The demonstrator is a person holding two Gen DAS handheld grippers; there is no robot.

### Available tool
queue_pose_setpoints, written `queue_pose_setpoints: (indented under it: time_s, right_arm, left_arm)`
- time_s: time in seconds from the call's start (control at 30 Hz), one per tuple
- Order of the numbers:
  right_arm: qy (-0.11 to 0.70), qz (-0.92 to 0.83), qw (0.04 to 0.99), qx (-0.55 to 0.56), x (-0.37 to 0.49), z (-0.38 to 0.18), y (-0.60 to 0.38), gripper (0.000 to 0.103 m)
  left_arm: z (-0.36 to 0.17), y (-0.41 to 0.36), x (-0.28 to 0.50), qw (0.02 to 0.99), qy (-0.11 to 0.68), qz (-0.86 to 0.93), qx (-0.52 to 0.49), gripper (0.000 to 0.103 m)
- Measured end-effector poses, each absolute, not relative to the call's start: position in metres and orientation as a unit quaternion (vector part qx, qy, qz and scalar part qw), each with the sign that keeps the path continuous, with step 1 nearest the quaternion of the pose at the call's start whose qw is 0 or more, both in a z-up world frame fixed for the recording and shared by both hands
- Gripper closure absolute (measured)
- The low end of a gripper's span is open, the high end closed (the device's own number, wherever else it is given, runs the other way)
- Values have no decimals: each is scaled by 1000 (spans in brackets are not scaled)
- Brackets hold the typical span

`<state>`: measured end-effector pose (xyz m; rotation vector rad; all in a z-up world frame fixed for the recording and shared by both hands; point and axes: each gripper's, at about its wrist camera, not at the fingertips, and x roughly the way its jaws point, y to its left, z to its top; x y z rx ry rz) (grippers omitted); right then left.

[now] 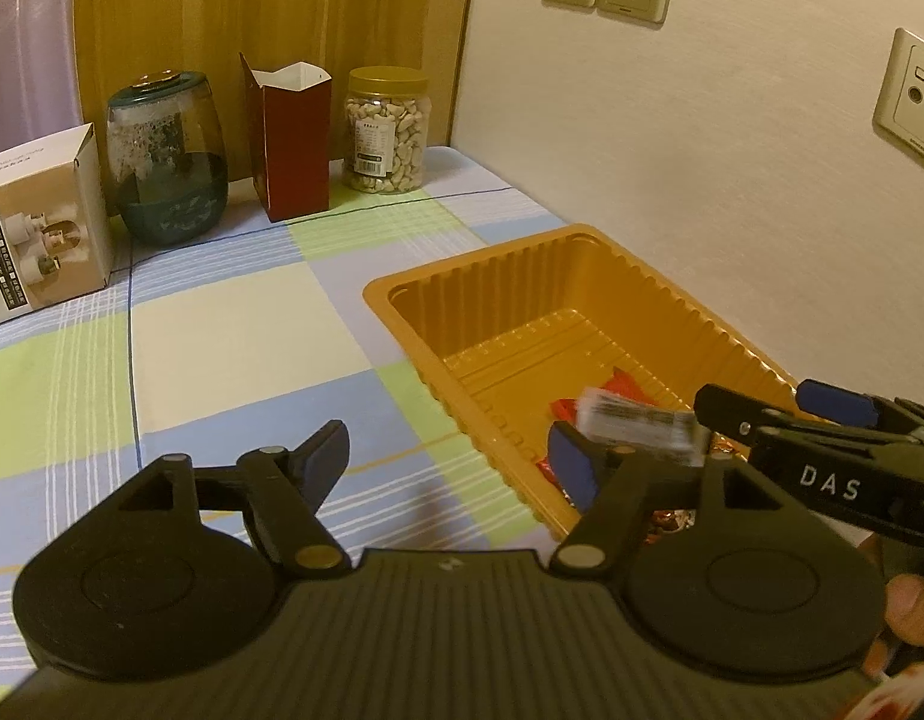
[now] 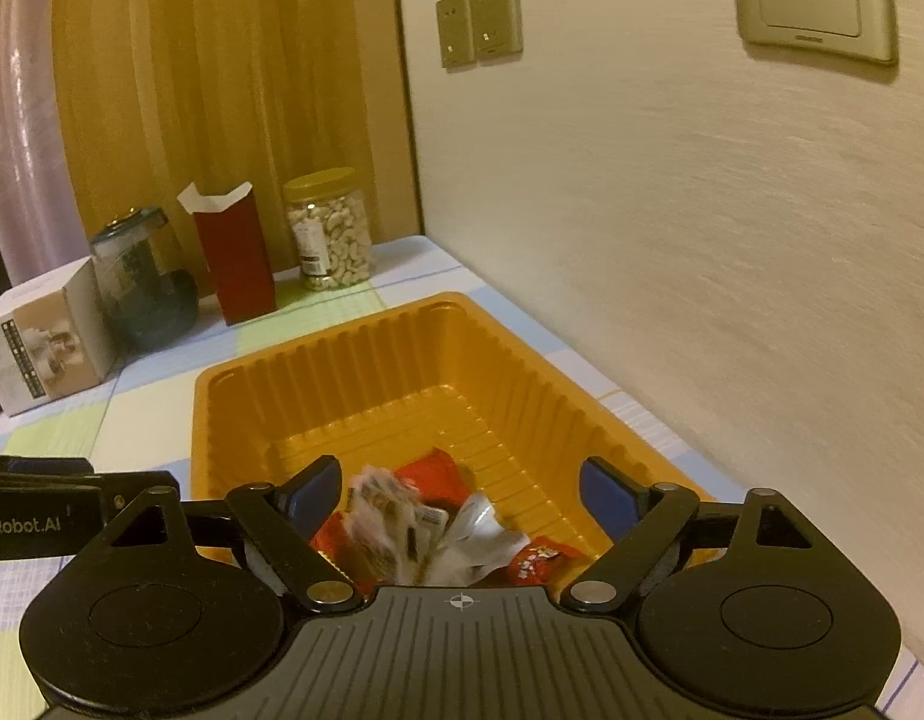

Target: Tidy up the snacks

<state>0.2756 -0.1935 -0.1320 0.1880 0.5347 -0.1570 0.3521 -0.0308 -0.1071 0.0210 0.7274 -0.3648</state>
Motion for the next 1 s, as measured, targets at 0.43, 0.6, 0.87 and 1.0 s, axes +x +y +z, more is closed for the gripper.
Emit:
queue_pose_setpoints:
  time_s: [0.43,0.6,0.87,1.0]
  right_arm:
    - [258,-83,957,107,268,-128,-201,17]
    - [256,-84,957,108,264,-125,-202,17]
    - [254,-77,959,98,254,-113,-203,17]
    - [259,-77,958,101,245,-108,-208,17]
  left_arm:
    - [-104,-29,347,920,350,-176,1,14]
    - [-102,-28,341,920,351,-174,-1,8]
    - [-99,-22,330,922,353,-156,-7,2]
    - [-95,-16,321,924,355,-145,-15,0]
